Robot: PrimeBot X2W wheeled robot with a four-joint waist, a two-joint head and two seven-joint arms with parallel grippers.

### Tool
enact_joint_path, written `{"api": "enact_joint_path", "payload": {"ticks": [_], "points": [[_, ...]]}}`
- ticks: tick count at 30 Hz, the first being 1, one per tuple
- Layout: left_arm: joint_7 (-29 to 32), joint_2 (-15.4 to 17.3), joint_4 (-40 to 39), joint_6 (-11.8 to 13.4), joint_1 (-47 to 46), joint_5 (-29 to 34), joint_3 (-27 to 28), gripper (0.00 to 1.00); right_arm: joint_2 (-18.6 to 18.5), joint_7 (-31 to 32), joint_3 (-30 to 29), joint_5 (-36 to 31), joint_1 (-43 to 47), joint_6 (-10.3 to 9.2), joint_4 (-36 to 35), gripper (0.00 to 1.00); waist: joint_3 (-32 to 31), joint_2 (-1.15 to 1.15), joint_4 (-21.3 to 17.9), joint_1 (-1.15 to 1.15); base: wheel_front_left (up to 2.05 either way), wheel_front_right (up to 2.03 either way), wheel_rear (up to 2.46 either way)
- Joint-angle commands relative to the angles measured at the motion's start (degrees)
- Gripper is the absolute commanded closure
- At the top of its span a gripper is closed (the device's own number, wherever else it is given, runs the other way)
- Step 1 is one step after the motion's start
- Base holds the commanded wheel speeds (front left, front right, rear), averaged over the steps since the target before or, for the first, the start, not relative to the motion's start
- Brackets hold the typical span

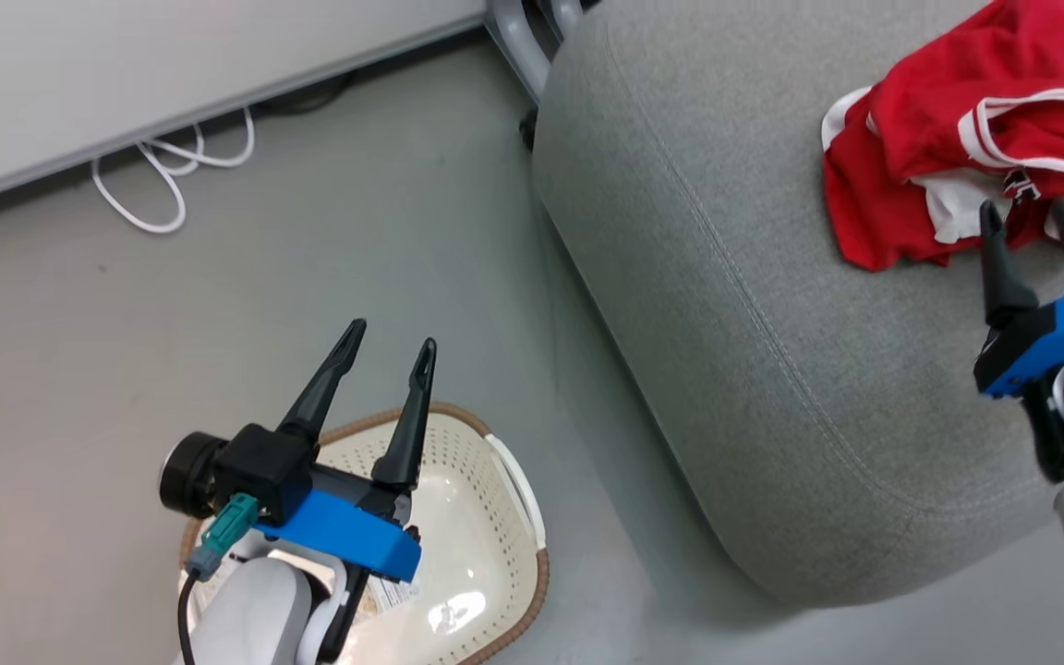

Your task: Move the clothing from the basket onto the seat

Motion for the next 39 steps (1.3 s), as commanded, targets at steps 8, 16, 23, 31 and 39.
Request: {"api": "enact_joint_path", "payload": {"ticks": [8, 16, 23, 31, 39], "points": [[-0.3, -3.9, 1.9, -0.8, 5.0, 0.6, 4.6, 0.00, 2.6, -0.2, 0.8, 1.2, 10.0, 0.01, -6.7, 0.00, -7.6, 0.00, 4.2, 0.01, 0.00, 0.00, 0.00], [-0.3, -6.0, 2.7, -1.1, 9.6, 0.9, 9.2, 0.00, 5.5, 0.8, 1.0, -1.5, 19.9, 0.01, -17.8, 0.00, -12.6, 0.00, 8.6, 0.01, 0.00, 0.00, 0.00], [-0.3, -6.9, 3.5, -1.0, 12.5, 0.8, 12.7, 0.00, 9.2, 3.7, -1.7, -4.5, 28.5, 0.01, -28.1, 0.00, -15.9, 0.00, 13.6, 0.01, 0.00, 0.00, 0.00], [-0.3, -7.3, 4.2, -1.1, 14.5, 1.3, 16.3, 0.00, 12.9, 6.8, -4.0, -7.1, 35.9, 0.01, -36.6, 0.00, -17.6, 0.00, 17.6, 0.01, 0.00, 0.00, 0.00], [-0.3, -7.4, 4.6, -1.1, 16.7, 1.4, 19.8, 0.00, 15.3, 8.9, -4.8, -9.4, 39.9, 0.01, -41.3, 0.00, -18.3, 0.00, 19.5, 0.01, 0.00, 0.00, 0.00]]}}
